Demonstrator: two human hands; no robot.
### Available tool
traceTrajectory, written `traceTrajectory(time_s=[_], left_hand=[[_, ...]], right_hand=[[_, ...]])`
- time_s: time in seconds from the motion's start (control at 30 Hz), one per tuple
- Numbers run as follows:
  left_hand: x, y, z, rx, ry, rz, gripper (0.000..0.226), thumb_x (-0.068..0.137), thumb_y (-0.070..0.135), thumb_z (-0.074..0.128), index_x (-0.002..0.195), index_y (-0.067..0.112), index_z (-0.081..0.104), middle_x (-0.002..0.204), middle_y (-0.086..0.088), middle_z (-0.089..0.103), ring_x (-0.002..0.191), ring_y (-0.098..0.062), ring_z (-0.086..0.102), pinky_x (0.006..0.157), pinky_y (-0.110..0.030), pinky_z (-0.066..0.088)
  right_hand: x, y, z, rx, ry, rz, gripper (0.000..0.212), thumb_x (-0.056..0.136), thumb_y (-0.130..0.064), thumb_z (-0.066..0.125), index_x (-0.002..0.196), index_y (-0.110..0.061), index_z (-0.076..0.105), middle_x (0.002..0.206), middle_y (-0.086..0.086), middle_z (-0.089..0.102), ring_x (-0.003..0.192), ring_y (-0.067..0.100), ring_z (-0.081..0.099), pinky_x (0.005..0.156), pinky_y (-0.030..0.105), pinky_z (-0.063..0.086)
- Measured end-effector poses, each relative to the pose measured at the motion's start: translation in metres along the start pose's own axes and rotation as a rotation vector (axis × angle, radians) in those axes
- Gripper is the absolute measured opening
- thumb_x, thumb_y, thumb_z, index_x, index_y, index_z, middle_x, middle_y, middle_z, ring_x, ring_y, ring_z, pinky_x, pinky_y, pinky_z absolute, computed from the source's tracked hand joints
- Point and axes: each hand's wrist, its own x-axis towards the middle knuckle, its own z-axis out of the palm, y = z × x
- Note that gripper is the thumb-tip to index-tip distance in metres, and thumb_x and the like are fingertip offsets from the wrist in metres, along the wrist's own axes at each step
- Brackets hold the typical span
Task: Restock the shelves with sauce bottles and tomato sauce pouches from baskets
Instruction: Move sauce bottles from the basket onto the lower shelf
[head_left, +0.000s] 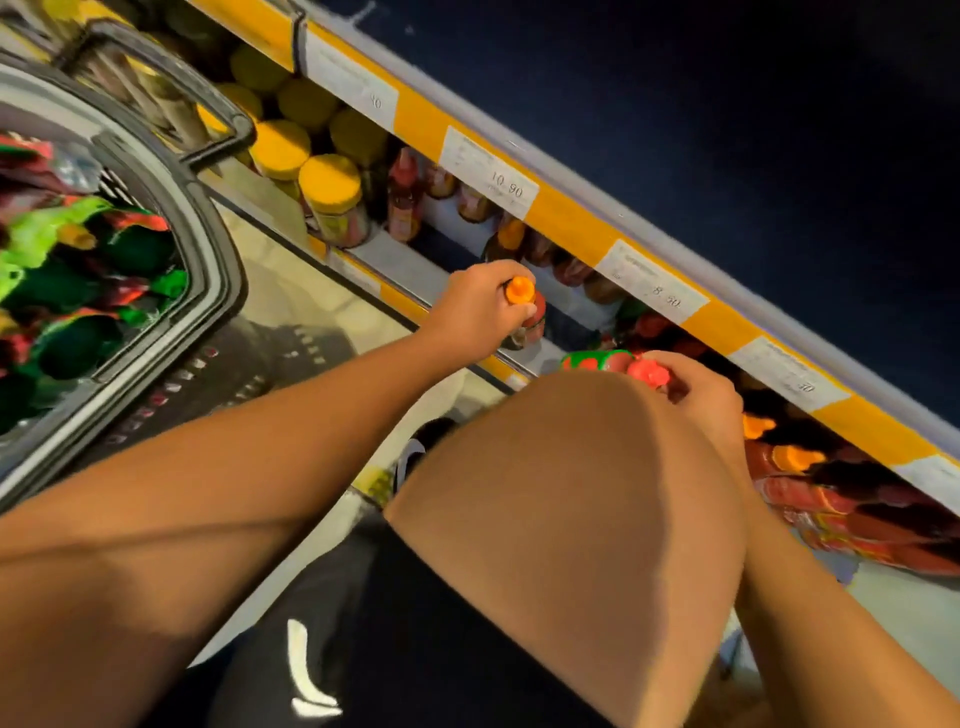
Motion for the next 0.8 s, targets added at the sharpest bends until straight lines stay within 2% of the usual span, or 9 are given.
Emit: traceTrajectory(time_s=[0.07,0.17,0.27,0.37,0.43,0.5,0.57,0.67,0.8], left_hand=[[0.006,-0.002,0.007,0.0,-0.013,0.0,0.029,0.09,0.027,0.076,0.118,0.02,0.07,0.106,-0.003,0.072,0.099,-0.023,0.066,0.09,-0.044,0.056],[0.013,-0.009,0.017,0.022,-0.027,0.01,0.025,0.09,0.028,0.076,0.112,0.02,0.07,0.103,-0.002,0.071,0.096,-0.02,0.063,0.087,-0.042,0.054],[0.019,-0.013,0.027,0.005,-0.038,0.023,0.017,0.091,0.027,0.074,0.102,0.015,0.069,0.094,-0.001,0.07,0.088,-0.017,0.062,0.079,-0.037,0.051],[0.024,-0.015,0.037,-0.024,-0.034,0.018,0.018,0.091,0.027,0.073,0.094,0.01,0.067,0.082,0.001,0.066,0.074,-0.01,0.057,0.068,-0.031,0.044],[0.029,-0.014,0.044,-0.023,-0.048,0.008,0.021,0.092,0.027,0.073,0.09,0.007,0.066,0.077,0.001,0.063,0.066,-0.005,0.051,0.064,-0.03,0.043],[0.036,-0.009,0.05,0.0,-0.084,-0.01,0.028,0.092,0.03,0.073,0.087,0.004,0.064,0.073,-0.003,0.062,0.065,-0.011,0.052,0.064,-0.036,0.045],[0.045,-0.005,0.054,0.037,-0.129,-0.013,0.037,0.093,0.033,0.072,0.083,-0.002,0.064,0.07,-0.01,0.06,0.064,-0.02,0.056,0.064,-0.043,0.046],[0.058,-0.003,0.062,0.074,-0.204,0.009,0.04,0.09,0.038,0.068,0.095,-0.002,0.069,0.081,-0.02,0.068,0.074,-0.032,0.065,0.07,-0.051,0.053],[0.067,0.004,0.06,0.133,-0.215,0.111,0.036,0.095,0.02,0.062,0.129,0.01,0.065,0.108,-0.007,0.067,0.095,-0.026,0.062,0.078,-0.029,0.047]], right_hand=[[0.005,0.002,0.005,-0.004,-0.001,0.015,0.027,0.087,-0.023,0.076,0.112,-0.032,0.074,0.102,-0.01,0.074,0.1,0.016,0.067,0.095,0.04,0.055],[0.015,-0.002,0.012,-0.046,-0.04,0.036,0.032,0.091,-0.018,0.073,0.123,-0.024,0.073,0.11,-0.001,0.071,0.103,0.016,0.06,0.093,0.027,0.043],[0.026,-0.002,0.017,-0.038,-0.059,0.084,0.04,0.092,-0.028,0.071,0.13,-0.016,0.07,0.117,0.007,0.068,0.105,0.02,0.058,0.093,0.025,0.039],[0.03,0.0,0.021,-0.056,-0.028,0.139,0.039,0.095,-0.019,0.072,0.134,-0.017,0.067,0.119,0.003,0.063,0.106,0.013,0.049,0.096,0.024,0.038],[0.031,0.0,0.024,-0.162,-0.032,0.095,0.041,0.093,-0.024,0.075,0.134,-0.02,0.067,0.12,0.002,0.066,0.107,0.011,0.052,0.1,0.026,0.041],[0.034,0.001,0.03,-0.212,-0.029,0.056,0.043,0.091,-0.03,0.078,0.132,-0.023,0.068,0.121,0.005,0.071,0.112,0.017,0.061,0.107,0.034,0.046],[0.038,0.003,0.037,-0.232,0.003,0.025,0.043,0.09,-0.032,0.078,0.131,-0.024,0.069,0.119,0.005,0.073,0.113,0.024,0.066,0.106,0.042,0.05],[0.042,0.001,0.051,-0.316,0.034,-0.005,0.044,0.09,-0.035,0.077,0.131,-0.026,0.068,0.12,0.004,0.073,0.114,0.025,0.065,0.101,0.041,0.052],[0.054,0.004,0.063,-0.448,0.065,0.01,0.045,0.09,-0.042,0.075,0.132,-0.029,0.067,0.121,0.003,0.073,0.115,0.028,0.066,0.097,0.044,0.053]])
